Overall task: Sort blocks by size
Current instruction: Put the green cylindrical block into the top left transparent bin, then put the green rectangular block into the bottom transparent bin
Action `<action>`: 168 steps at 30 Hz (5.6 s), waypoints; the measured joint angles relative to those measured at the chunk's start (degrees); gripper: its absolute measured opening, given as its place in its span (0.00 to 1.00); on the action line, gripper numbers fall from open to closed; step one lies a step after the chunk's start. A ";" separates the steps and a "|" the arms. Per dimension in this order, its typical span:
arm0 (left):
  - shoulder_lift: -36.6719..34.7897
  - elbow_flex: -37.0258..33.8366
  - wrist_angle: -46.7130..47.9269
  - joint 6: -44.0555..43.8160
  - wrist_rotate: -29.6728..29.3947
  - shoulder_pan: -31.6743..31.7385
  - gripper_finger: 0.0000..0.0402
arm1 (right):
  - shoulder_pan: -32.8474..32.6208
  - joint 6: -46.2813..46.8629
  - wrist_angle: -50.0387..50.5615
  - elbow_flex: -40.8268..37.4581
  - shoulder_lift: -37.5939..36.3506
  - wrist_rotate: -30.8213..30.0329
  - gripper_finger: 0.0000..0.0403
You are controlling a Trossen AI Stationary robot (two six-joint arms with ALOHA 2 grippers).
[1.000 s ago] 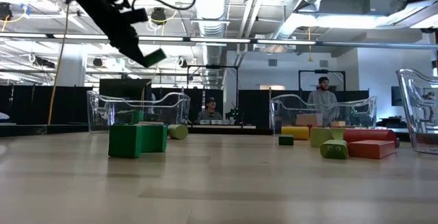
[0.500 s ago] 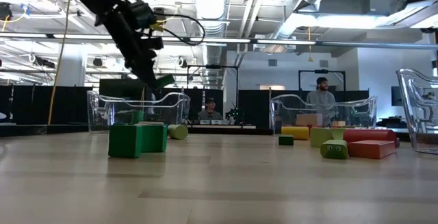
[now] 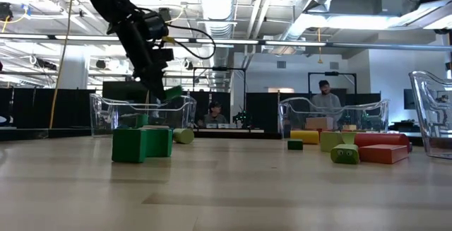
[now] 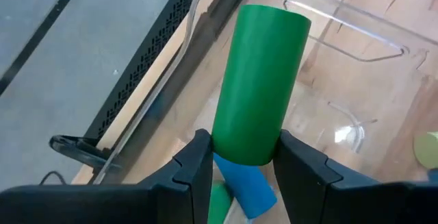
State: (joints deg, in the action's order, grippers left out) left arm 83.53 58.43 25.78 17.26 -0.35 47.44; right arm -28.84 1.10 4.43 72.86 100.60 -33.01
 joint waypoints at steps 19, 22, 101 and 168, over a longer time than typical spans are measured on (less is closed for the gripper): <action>0.00 0.00 2.35 0.07 3.10 0.00 0.32 | -0.02 0.02 -0.09 0.00 -0.02 0.00 0.50; 0.00 0.00 2.82 0.28 3.10 0.00 0.32 | -0.02 0.02 -0.09 0.00 -0.02 0.00 0.50; -64.04 -46.77 -29.67 -25.27 -6.87 -63.68 0.53 | 0.64 -0.03 7.39 -0.02 -0.02 0.00 0.50; -0.79 -40.33 -72.77 -11.66 -22.56 -75.78 0.53 | 22.76 48.99 45.18 -1.77 3.56 4.99 0.51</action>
State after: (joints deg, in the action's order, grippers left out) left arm 82.74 18.11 -46.99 5.59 -22.91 -28.34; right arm -6.08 50.09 49.60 71.09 104.16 -28.03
